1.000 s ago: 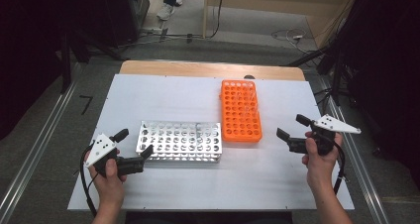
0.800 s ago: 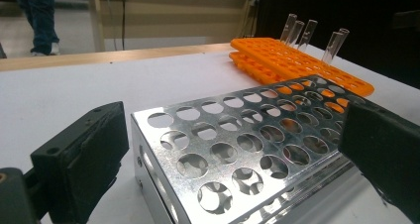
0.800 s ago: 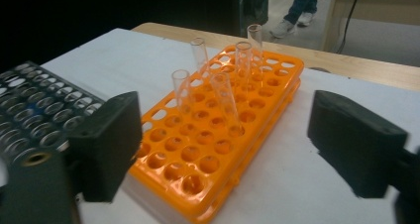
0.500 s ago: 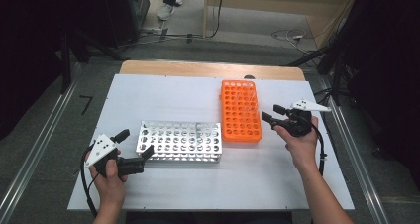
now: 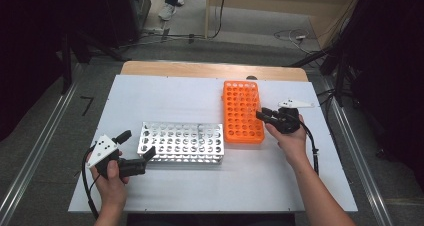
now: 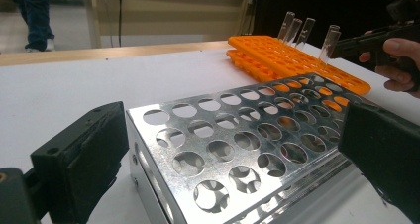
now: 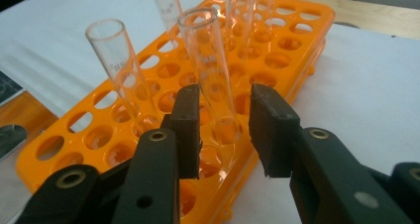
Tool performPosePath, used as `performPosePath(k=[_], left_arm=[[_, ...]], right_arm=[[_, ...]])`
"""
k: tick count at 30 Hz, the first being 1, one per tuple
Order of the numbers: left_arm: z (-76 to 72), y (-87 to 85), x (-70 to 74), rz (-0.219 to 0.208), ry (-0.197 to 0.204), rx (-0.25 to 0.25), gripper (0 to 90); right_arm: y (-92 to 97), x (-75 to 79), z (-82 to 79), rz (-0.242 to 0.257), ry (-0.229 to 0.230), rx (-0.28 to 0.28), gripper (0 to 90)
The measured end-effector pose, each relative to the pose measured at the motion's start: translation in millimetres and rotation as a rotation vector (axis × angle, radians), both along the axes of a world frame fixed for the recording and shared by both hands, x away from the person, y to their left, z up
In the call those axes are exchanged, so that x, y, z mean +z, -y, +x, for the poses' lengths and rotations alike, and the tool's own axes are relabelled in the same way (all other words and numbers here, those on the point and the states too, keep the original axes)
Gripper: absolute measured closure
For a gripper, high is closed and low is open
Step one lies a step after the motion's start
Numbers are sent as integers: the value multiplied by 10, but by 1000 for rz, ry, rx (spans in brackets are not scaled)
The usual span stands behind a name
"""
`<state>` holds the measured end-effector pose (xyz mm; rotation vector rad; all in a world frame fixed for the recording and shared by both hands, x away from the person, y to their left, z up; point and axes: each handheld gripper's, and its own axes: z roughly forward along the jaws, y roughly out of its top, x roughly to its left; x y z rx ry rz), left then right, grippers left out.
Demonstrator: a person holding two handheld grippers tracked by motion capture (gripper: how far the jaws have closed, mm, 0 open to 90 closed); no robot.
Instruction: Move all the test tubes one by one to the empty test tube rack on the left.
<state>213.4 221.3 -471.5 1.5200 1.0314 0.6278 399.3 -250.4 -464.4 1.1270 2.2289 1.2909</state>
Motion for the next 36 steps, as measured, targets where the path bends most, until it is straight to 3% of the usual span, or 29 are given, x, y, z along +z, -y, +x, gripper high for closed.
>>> performPosePath(k=[5,20,28,36], left_arm=[[-1,14,-1,4,-1,-4,0],[-4,44,4,4,-1,-12,0],[15,73,33,13,-16,-40,0],[12,152,168,3,-9,-56,0]], right_arm=[[-63,-52,16,-27,14,1,690],[-120,-118,37,-29,61,-37,743],[-44,52,-20,29,91,-50,743],[18,285,-180,57,110,-15,744]])
